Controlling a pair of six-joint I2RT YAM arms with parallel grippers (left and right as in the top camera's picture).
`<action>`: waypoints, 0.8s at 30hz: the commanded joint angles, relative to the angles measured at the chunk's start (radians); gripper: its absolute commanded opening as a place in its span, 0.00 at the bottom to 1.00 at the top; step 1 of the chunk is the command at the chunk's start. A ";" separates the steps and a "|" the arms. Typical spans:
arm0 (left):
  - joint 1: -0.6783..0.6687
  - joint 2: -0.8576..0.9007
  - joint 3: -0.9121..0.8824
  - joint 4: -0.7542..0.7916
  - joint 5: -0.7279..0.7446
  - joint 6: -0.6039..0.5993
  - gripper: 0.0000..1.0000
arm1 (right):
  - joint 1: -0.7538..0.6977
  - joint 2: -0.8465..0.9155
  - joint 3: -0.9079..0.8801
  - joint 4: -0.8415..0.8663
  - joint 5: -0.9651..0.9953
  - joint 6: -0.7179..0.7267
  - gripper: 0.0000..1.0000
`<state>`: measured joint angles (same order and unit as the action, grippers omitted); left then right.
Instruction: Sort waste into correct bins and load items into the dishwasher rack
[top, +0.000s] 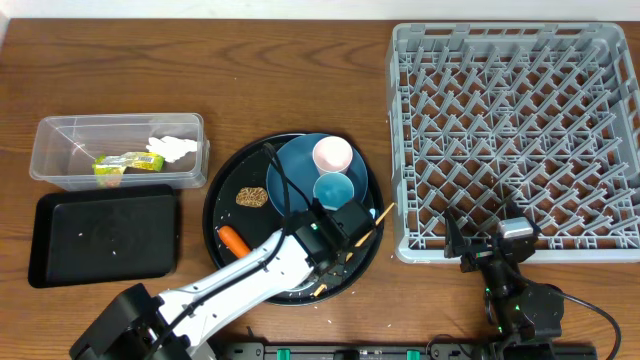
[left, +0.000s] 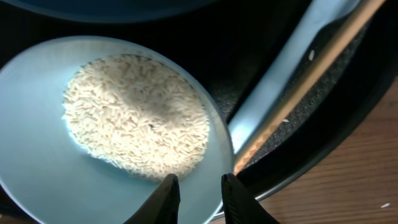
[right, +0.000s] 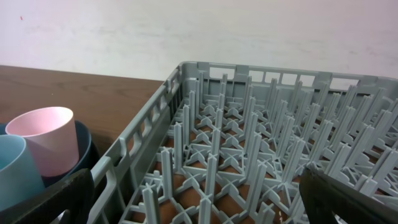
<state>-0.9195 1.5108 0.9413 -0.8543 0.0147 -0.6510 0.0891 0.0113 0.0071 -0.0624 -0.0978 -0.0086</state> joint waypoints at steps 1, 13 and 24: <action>-0.019 0.004 0.018 0.001 -0.006 -0.003 0.25 | 0.003 -0.002 -0.002 -0.002 -0.008 -0.008 0.99; -0.056 0.005 -0.009 0.017 -0.039 0.014 0.26 | 0.003 -0.002 -0.002 -0.002 -0.008 -0.008 0.99; -0.056 0.005 -0.047 0.072 -0.079 0.030 0.26 | 0.003 -0.002 -0.002 -0.002 -0.008 -0.008 0.99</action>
<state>-0.9733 1.5112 0.9073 -0.7822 -0.0185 -0.6308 0.0891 0.0113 0.0071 -0.0624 -0.0978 -0.0086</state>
